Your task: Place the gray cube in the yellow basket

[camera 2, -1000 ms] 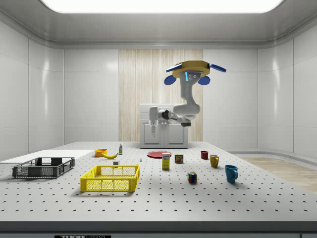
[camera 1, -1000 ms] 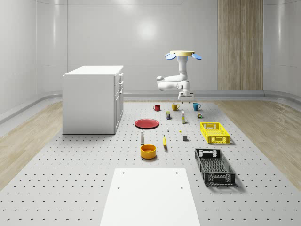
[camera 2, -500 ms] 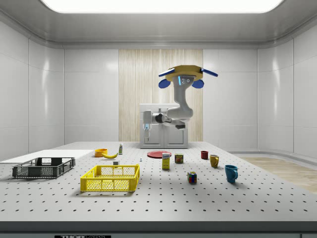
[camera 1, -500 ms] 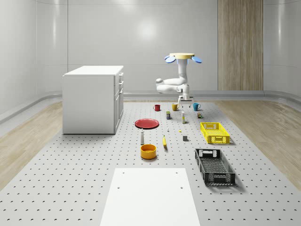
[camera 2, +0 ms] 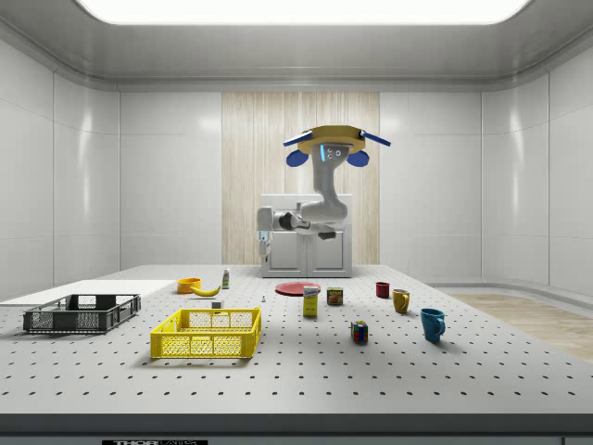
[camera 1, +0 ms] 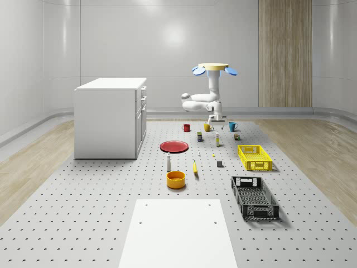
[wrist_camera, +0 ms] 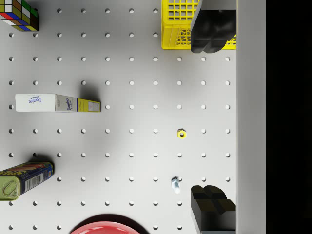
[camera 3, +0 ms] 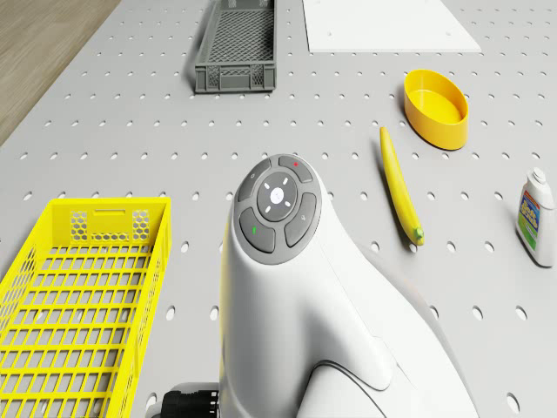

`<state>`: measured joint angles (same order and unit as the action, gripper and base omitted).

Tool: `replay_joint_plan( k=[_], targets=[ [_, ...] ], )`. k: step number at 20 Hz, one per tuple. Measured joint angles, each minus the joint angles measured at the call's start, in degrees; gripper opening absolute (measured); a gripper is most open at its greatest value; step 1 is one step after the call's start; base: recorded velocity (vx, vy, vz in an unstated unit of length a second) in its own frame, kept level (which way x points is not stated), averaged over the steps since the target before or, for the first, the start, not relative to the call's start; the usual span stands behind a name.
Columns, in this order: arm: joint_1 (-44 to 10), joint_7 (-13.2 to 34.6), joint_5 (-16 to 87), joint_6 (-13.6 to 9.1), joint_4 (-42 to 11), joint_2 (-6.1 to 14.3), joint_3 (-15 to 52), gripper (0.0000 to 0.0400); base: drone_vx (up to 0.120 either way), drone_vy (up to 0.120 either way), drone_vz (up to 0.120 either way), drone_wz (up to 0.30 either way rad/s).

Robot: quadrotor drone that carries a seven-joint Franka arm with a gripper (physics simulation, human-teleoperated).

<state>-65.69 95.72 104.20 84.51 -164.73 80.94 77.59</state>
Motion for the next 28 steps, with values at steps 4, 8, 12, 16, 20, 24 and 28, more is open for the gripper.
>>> replay_joint_plan(
  k=[4,8,12,16,20,24,28],
  targets=[
    [-0.1,0.1,-0.2,0.5,0.0,0.6,0.1,0.0400,0.120,0.000,0.000,0.000],
    [-0.3,0.2,-0.5,1.0,0.1,1.1,0.2,0.0400,0.120,0.000,0.000,0.000],
    [-0.4,0.3,-0.7,1.5,0.1,1.6,0.3,0.0400,0.120,0.000,-0.110,0.000],
    [-0.5,0.4,-0.9,2.0,0.1,2.1,0.4,0.0400,0.120,0.000,-0.120,0.000],
    [-0.6,0.5,-1.1,2.4,0.1,2.6,0.5,0.0400,0.120,-0.080,-0.080,0.000],
    [-0.7,0.6,-1.3,2.8,0.1,3.0,0.5,0.0400,0.120,0.000,0.000,0.000],
    [-0.8,0.7,-1.5,3.2,0.2,3.5,0.6,0.0400,0.120,0.000,-0.110,0.000]
  ],
)
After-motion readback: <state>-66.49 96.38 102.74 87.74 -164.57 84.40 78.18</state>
